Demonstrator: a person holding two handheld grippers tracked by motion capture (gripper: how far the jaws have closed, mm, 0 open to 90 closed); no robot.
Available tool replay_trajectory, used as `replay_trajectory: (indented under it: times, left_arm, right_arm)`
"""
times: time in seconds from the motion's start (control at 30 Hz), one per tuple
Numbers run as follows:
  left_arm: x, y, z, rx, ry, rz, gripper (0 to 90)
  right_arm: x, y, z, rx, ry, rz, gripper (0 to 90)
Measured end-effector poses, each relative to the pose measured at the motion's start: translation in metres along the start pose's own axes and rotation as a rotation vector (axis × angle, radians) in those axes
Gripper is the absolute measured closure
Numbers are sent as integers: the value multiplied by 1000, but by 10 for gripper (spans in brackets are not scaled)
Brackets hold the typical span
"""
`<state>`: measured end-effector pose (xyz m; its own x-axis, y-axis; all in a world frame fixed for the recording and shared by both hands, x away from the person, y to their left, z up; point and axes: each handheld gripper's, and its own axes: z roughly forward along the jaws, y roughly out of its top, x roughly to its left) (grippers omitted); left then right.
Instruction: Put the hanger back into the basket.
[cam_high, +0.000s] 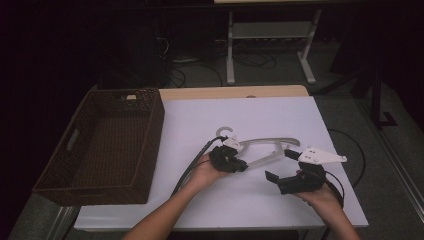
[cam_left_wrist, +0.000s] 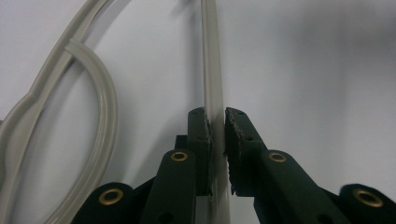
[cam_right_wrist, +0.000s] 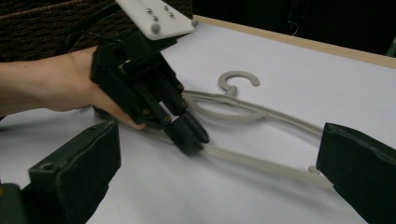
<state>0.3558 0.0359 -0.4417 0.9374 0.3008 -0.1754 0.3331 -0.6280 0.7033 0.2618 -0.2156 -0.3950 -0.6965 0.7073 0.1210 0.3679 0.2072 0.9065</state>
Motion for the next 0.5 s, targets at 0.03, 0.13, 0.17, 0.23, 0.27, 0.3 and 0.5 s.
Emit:
replay_trajectory:
  times: [0.03, 0.13, 0.17, 0.23, 0.27, 0.3, 0.5]
  left_arm:
    - [-2, 0, -1, 2, -9, 2, 811]
    - [-13, -2, -1, 1, -35, 10, 811]
    - [-13, -2, -1, 1, -35, 10, 811]
    - [-17, -2, 0, 1, -46, 16, 810]
    - [-21, -3, 1, 1, -55, 19, 808]
    - [-21, -3, 1, 1, -55, 19, 807]
    - [-20, -4, -5, -48, -64, -1, 712]
  right_arm:
    - [0, 0, 0, 1, 0, 0, 0]
    - [0, 0, 1, 3, 0, -2, 0]
    - [1, 0, 1, 2, -1, -1, 0]
    - [1, 0, 1, 6, -1, -1, 0]
    - [1, 0, 1, 4, -1, -1, 0]
    - [1, 0, 1, 4, -1, 0, 0]
    - [1, 0, 1, 4, -1, -1, 0]
